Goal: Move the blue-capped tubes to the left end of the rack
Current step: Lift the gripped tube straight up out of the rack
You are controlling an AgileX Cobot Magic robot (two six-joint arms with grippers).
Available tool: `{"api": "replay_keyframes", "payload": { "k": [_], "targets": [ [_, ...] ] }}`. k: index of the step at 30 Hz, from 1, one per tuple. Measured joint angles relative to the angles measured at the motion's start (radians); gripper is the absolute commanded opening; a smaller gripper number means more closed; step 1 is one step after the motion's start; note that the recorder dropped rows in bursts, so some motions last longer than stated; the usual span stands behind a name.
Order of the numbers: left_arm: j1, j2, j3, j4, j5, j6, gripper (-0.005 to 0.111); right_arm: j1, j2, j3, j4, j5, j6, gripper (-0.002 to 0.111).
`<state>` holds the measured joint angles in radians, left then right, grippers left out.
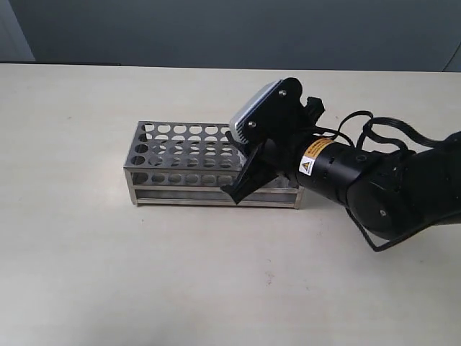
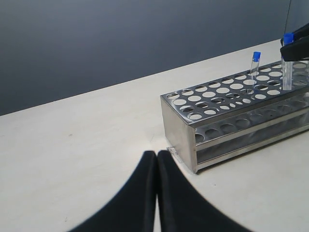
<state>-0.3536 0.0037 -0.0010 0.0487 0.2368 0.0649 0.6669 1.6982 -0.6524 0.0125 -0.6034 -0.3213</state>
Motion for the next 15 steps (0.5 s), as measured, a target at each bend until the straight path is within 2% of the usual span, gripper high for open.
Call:
{"api": "replay_keyframes", "payload": {
  "k": [5, 15],
  "targets": [
    [0.0, 0.0, 0.0, 0.0, 0.0, 0.0, 0.0, 0.0, -0.034, 0.0, 0.002, 0.051, 0.0, -0.001],
    [0.0, 0.0, 0.0, 0.0, 0.0, 0.0, 0.0, -0.005, -0.114, 0.0, 0.019, 0.022, -0.02, -0.001]
  ]
}}
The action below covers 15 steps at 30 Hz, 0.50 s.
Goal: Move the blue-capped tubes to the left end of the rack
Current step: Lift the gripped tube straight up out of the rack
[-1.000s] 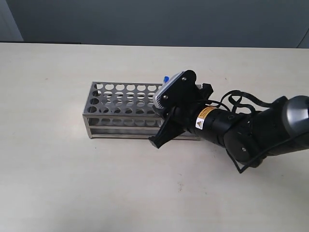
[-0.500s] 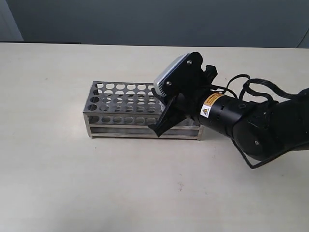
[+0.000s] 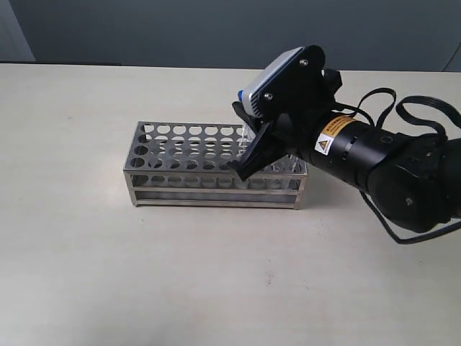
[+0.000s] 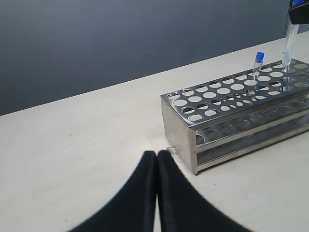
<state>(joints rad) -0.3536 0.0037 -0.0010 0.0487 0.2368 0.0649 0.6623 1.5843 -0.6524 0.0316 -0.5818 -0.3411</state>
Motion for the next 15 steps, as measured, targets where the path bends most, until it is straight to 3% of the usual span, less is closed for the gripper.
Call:
{"api": "replay_keyframes", "payload": {
  "k": [15],
  "targets": [
    [0.0, 0.0, 0.0, 0.0, 0.0, 0.0, 0.0, 0.0, -0.035, 0.0, -0.016, 0.009, 0.0, -0.001]
  ]
}}
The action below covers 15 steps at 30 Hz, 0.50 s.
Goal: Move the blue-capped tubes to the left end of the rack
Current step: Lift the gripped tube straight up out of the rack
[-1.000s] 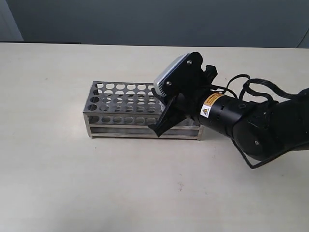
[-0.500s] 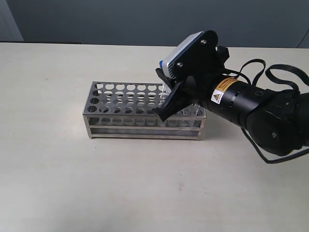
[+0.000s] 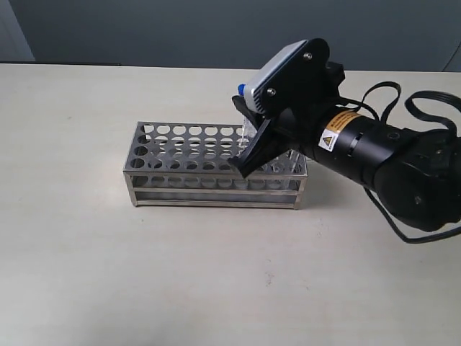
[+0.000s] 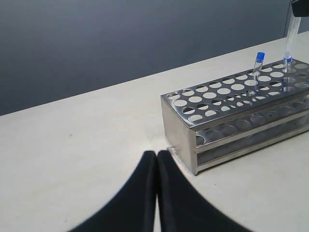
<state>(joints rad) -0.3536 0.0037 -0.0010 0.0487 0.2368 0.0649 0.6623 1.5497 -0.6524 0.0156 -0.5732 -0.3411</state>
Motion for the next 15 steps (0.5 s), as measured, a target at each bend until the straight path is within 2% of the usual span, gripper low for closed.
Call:
{"api": "replay_keyframes", "payload": {
  "k": [9, 15],
  "targets": [
    [0.0, 0.0, 0.0, 0.0, 0.0, 0.0, 0.0, 0.0, -0.05, 0.0, -0.007, 0.002, 0.017, -0.001],
    [0.0, 0.0, 0.0, 0.0, 0.0, 0.0, 0.0, 0.0, -0.037, -0.058, -0.119, 0.034, 0.134, -0.001]
  ]
}}
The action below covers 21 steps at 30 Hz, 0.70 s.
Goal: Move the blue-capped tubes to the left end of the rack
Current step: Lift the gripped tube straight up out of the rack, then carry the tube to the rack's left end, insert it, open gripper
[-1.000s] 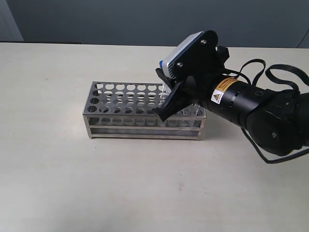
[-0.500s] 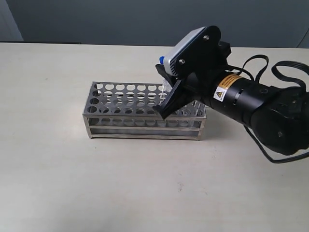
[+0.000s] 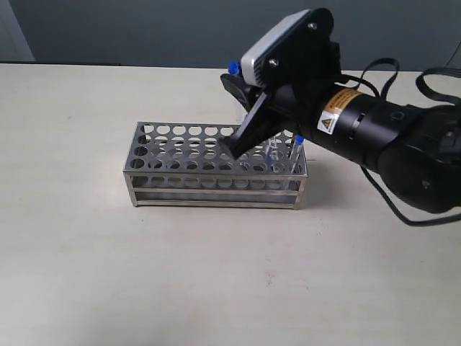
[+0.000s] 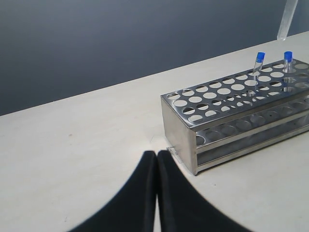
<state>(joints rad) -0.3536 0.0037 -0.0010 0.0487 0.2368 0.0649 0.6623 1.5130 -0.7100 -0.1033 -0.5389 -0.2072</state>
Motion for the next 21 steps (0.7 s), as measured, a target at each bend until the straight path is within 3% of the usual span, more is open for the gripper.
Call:
{"api": "replay_keyframes", "payload": {
  "k": [21],
  "targets": [
    [0.0, 0.0, 0.0, 0.0, 0.0, 0.0, 0.0, 0.0, 0.39, -0.502, -0.743, 0.049, 0.792, -0.001]
  ]
}}
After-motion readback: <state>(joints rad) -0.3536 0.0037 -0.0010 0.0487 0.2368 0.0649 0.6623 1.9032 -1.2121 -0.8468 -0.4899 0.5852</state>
